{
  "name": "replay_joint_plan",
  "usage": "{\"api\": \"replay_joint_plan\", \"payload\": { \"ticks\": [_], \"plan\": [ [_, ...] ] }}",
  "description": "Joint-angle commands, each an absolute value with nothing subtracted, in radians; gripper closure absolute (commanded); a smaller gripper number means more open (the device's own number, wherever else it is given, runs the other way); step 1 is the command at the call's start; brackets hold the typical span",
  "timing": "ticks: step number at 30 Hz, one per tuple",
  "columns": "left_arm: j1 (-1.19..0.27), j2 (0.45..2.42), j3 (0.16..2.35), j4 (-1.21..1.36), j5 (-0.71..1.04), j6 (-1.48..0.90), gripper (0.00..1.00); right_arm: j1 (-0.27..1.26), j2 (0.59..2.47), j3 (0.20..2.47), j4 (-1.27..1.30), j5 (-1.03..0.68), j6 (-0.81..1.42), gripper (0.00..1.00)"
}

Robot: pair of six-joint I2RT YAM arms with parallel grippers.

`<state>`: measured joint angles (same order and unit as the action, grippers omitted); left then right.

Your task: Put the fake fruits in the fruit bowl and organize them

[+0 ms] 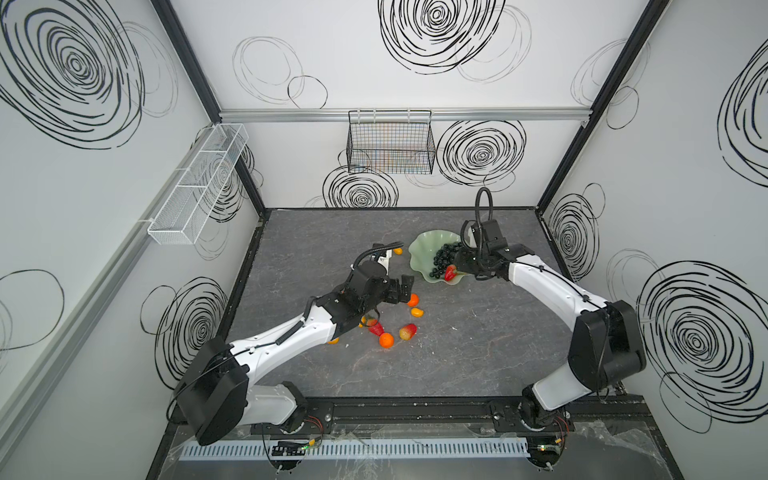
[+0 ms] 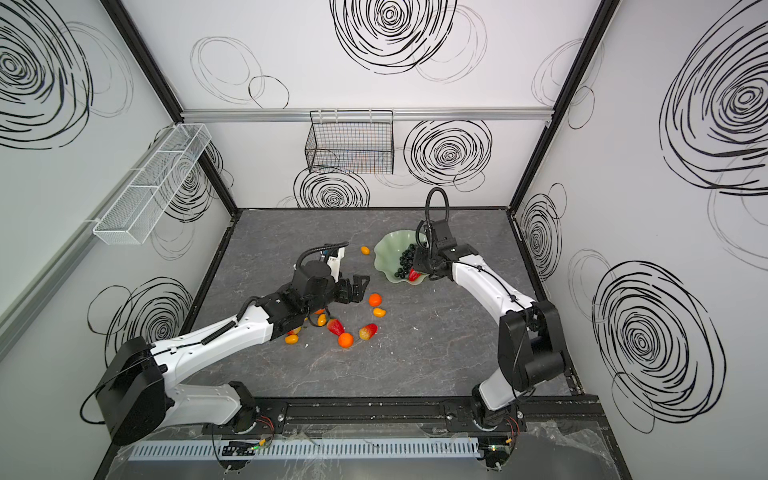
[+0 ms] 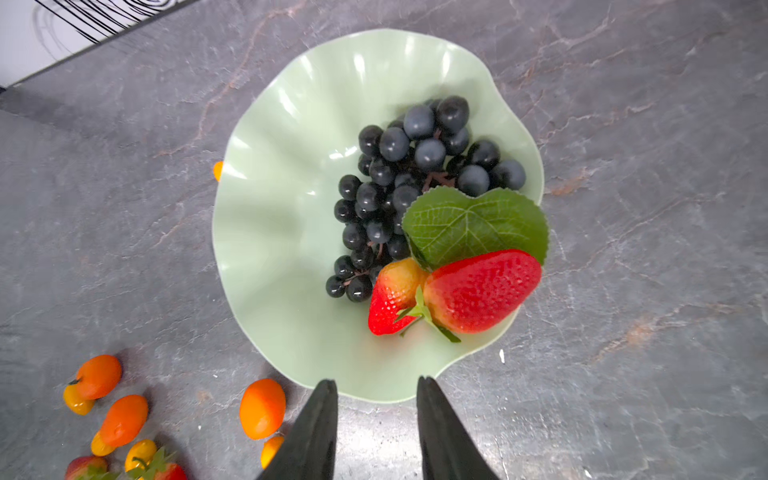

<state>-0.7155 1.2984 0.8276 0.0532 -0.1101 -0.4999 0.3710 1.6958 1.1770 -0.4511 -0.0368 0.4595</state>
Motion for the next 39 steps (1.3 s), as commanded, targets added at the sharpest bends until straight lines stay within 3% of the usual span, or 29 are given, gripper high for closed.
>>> {"api": "replay_joint_plan", "payload": {
  "ticks": [1, 20, 27, 39],
  "plan": [
    [-0.700, 1.256, 0.801, 0.083, -0.116, -0.517, 0.01, 0.370, 1.660, 1.158, -0.427, -0.022, 0.433, 0.64],
    [-0.800, 1.401, 0.907, 0.096, -0.065, -0.477, 0.01, 0.243, 1.834, 1.254, -0.523, 0.119, 0.422, 0.85],
    [-0.800, 1.383, 0.887, 0.092, -0.072, -0.476, 0.01, 0.245, 1.905, 1.300, -0.551, 0.168, 0.405, 0.86],
    [-0.799, 1.373, 0.879, 0.084, -0.077, -0.478, 0.01, 0.277, 1.970, 1.357, -0.545, 0.109, 0.361, 0.86]
  ]
}}
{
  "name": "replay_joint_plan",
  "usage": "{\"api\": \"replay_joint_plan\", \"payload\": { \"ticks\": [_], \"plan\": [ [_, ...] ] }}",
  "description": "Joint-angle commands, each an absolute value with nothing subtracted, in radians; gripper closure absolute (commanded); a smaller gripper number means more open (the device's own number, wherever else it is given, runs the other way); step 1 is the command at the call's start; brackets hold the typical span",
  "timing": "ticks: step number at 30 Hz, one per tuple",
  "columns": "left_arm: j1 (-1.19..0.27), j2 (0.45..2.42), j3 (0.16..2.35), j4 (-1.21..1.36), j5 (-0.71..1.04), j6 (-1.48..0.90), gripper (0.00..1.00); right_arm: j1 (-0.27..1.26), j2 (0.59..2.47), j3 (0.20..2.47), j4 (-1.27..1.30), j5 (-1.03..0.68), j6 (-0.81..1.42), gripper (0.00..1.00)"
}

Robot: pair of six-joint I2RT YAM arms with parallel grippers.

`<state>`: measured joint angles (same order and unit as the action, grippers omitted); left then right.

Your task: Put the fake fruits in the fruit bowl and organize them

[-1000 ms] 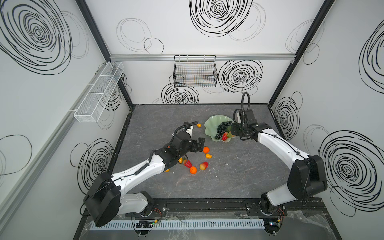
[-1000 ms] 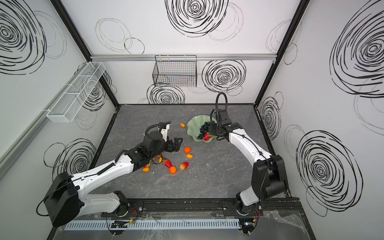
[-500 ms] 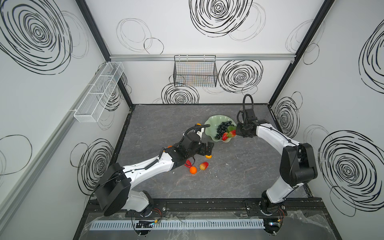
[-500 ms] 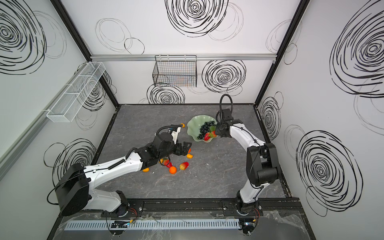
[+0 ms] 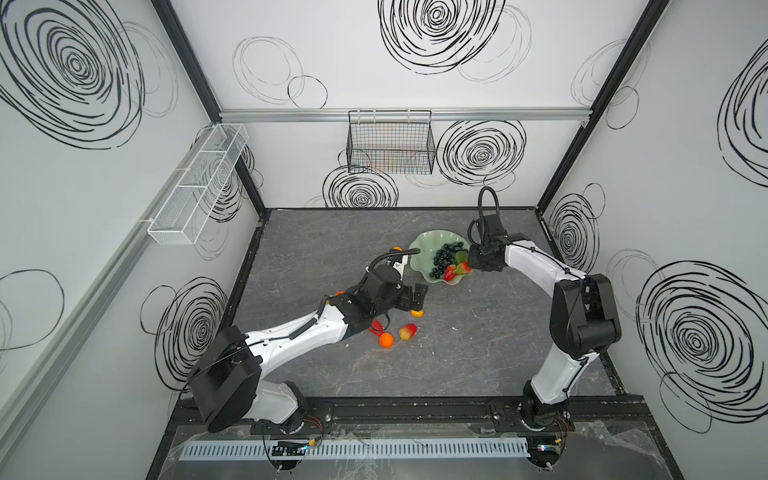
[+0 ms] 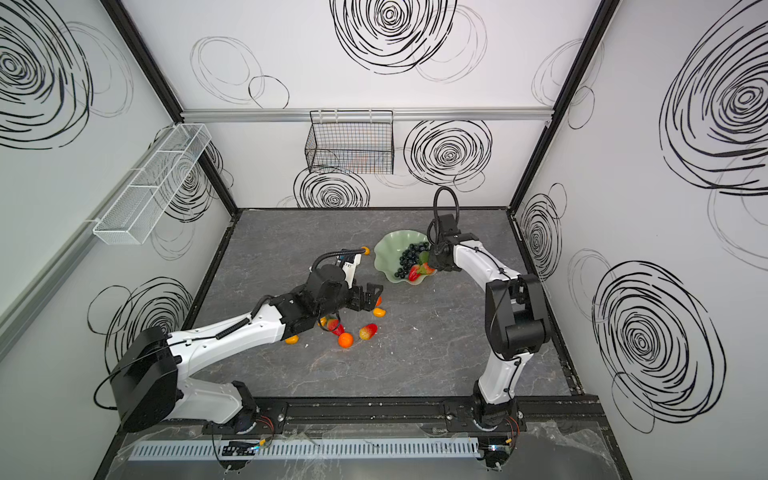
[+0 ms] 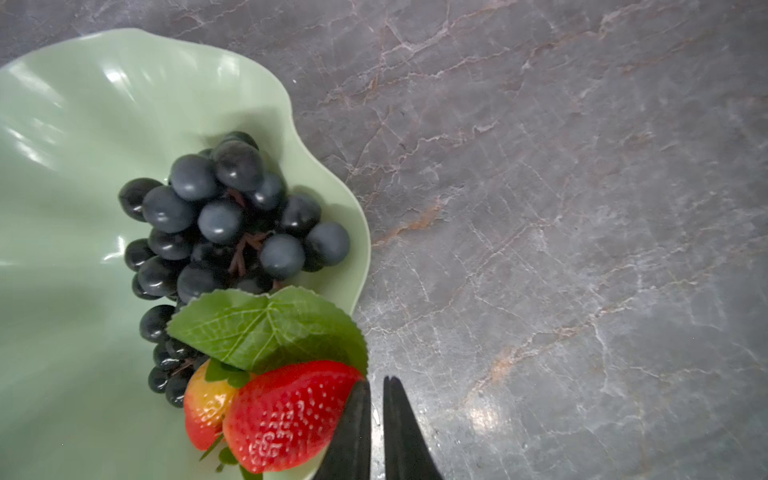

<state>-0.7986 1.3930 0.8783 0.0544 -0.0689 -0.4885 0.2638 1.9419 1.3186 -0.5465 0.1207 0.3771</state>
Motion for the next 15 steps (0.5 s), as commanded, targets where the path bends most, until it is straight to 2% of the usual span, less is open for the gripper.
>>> {"api": "replay_joint_plan", "payload": {
  "ticks": [1, 15],
  "plan": [
    [-0.799, 1.373, 0.879, 0.084, -0.077, -0.478, 0.01, 0.282, 1.975, 1.360, -0.545, 0.106, 0.358, 0.86],
    [-0.792, 1.370, 0.870, 0.080, -0.076, -0.479, 0.01, 0.317, 2.007, 1.365, -0.543, 0.077, 0.335, 0.86]
  ]
}}
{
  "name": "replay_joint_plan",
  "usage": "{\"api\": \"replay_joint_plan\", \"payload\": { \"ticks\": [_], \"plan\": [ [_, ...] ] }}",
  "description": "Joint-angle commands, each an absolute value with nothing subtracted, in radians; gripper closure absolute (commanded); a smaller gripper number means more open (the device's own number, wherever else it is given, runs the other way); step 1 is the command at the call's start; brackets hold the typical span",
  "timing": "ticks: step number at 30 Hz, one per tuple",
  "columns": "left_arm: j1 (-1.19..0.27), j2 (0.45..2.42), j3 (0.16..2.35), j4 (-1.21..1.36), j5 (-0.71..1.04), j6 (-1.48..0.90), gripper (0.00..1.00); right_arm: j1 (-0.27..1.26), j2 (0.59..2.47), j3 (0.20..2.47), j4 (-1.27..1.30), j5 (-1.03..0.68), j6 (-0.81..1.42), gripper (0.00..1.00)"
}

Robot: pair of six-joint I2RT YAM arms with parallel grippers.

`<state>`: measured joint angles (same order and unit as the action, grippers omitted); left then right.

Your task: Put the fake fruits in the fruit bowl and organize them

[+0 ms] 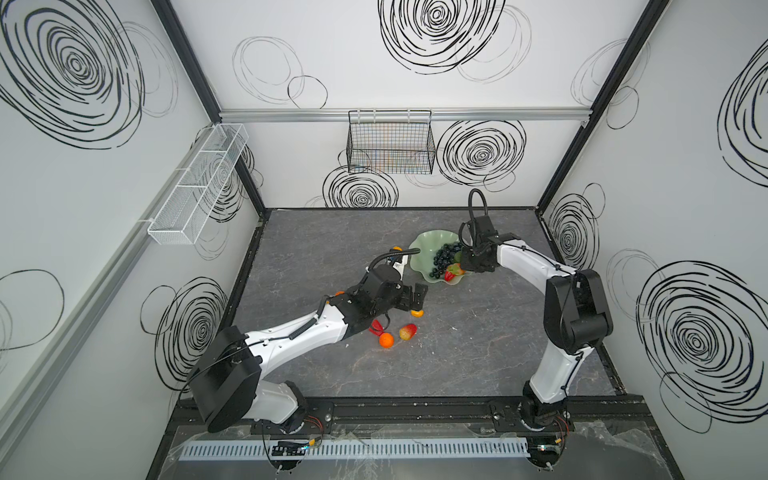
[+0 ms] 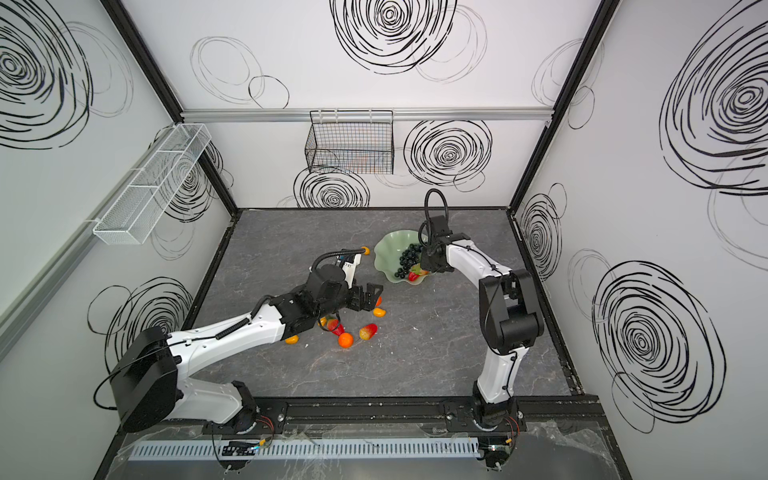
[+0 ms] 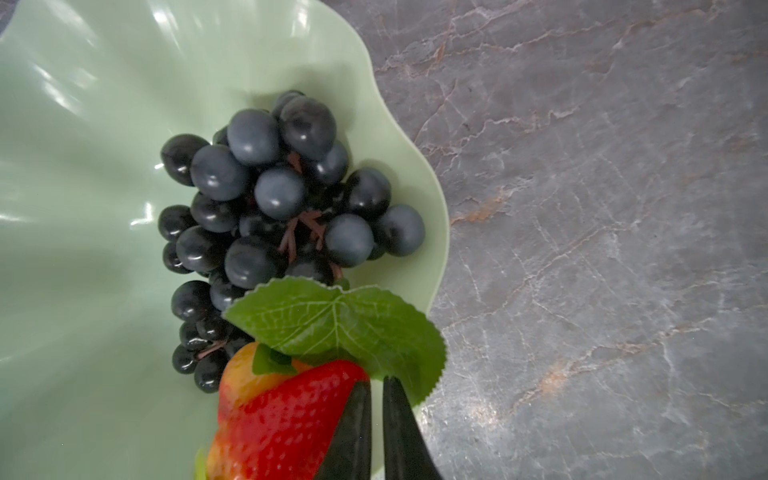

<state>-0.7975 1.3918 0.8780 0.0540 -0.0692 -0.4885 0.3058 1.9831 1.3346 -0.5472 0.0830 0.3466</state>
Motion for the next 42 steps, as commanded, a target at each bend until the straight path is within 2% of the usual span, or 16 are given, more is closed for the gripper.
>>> {"api": "replay_joint_plan", "payload": {
  "ticks": [1, 11, 21, 42],
  "plan": [
    [-0.791, 1.368, 0.868, 0.080, -0.079, -0.480, 0.01, 0.319, 2.006, 1.366, -0.545, 0.081, 0.336, 0.86],
    [-0.745, 1.293, 0.789, 0.076, -0.110, -0.512, 0.01, 0.343, 1.902, 1.323, -0.534, 0.132, 0.341, 0.85],
    [-0.712, 1.247, 0.740, 0.073, -0.091, -0.519, 0.01, 0.382, 1.847, 1.267, -0.503, 0.037, 0.333, 0.85],
    [-0.708, 1.247, 0.730, 0.071, -0.086, -0.523, 0.01, 0.406, 1.945, 1.290, -0.494, 0.003, 0.329, 0.86]
  ]
}}
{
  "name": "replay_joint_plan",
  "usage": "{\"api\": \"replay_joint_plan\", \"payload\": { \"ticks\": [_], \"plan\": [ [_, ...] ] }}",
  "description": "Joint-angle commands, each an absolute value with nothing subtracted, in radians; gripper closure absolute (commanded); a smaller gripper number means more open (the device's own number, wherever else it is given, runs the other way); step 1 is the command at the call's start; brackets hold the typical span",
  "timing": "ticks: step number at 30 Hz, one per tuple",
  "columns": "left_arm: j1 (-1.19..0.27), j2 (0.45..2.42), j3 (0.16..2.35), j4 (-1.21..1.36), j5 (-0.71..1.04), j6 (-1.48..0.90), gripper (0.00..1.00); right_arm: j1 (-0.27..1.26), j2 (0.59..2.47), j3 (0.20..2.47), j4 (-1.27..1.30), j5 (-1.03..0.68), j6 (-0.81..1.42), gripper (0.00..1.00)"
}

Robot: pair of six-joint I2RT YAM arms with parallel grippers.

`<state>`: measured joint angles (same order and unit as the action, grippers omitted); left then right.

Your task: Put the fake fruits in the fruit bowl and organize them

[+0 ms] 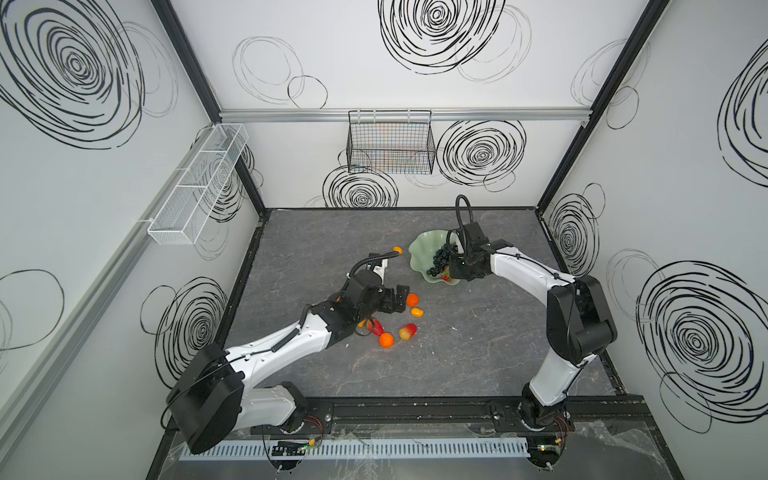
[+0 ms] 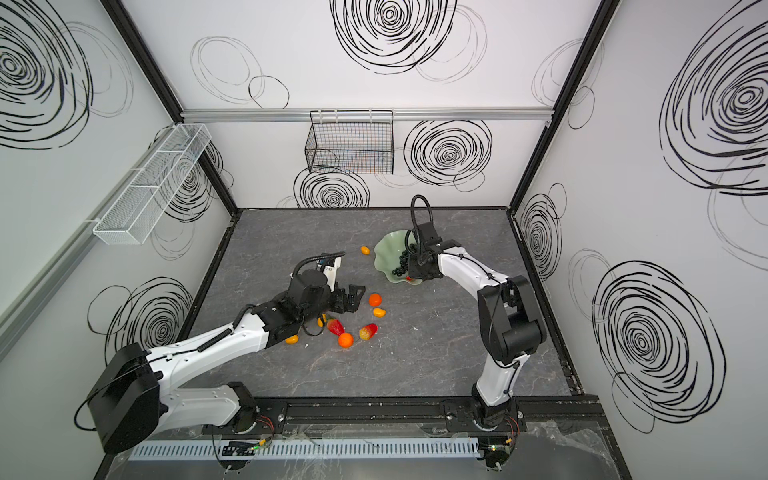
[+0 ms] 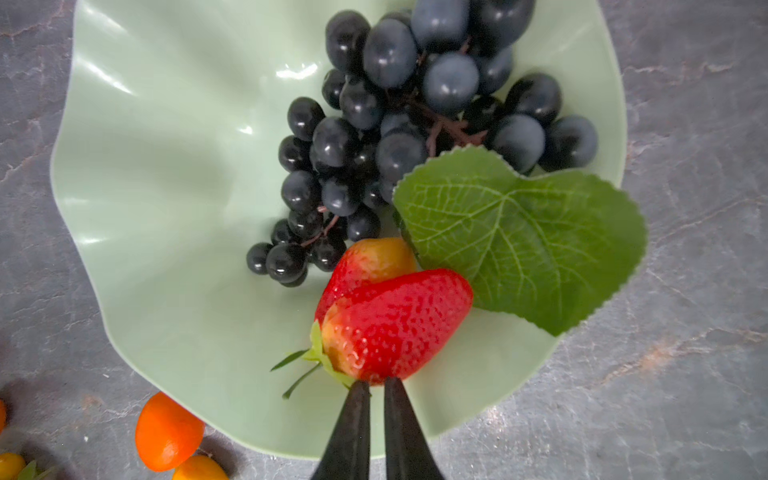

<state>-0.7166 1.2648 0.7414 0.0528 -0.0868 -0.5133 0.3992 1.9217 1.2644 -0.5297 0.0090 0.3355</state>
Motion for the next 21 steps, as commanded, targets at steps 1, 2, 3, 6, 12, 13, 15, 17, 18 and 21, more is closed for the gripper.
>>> {"api": "replay_joint_plan", "payload": {
  "ticks": [1, 2, 3, 6, 12, 13, 15, 17, 18, 21],
  "plan": [
    [-0.707, 1.248, 0.730, 0.069, -0.086, -0.523, 0.01, 0.407, 1.944, 1.293, -0.496, 0.003, 0.328, 0.86],
    [-0.707, 1.247, 0.730, 0.068, -0.088, -0.523, 0.01, 0.406, 1.941, 1.294, -0.497, 0.004, 0.328, 0.85],
    [-0.707, 1.244, 0.729, 0.064, -0.091, -0.523, 0.01, 0.406, 1.935, 1.295, -0.498, 0.006, 0.329, 0.86],
    [-0.706, 1.230, 0.721, 0.052, -0.110, -0.525, 0.01, 0.410, 1.899, 1.280, -0.490, 0.013, 0.327, 0.85],
    [-0.704, 1.158, 0.669, 0.022, -0.149, -0.563, 0.01, 0.468, 1.772, 1.195, -0.452, 0.000, 0.331, 0.81],
    [-0.706, 1.140, 0.653, 0.019, -0.150, -0.575, 0.01, 0.488, 1.750, 1.175, -0.446, -0.002, 0.336, 0.81],
    [-0.706, 1.103, 0.619, 0.010, -0.153, -0.600, 0.01, 0.528, 1.712, 1.139, -0.434, -0.014, 0.345, 0.80],
    [-0.706, 1.061, 0.585, -0.003, -0.156, -0.623, 0.01, 0.577, 1.677, 1.108, -0.424, -0.030, 0.344, 0.80],
    [-0.708, 1.037, 0.566, -0.014, -0.163, -0.637, 0.01, 0.606, 1.663, 1.095, -0.420, -0.035, 0.338, 0.79],
    [-0.710, 0.962, 0.521, -0.064, -0.193, -0.684, 0.01, 0.694, 1.635, 1.058, -0.397, -0.056, 0.273, 0.74]
  ]
}}
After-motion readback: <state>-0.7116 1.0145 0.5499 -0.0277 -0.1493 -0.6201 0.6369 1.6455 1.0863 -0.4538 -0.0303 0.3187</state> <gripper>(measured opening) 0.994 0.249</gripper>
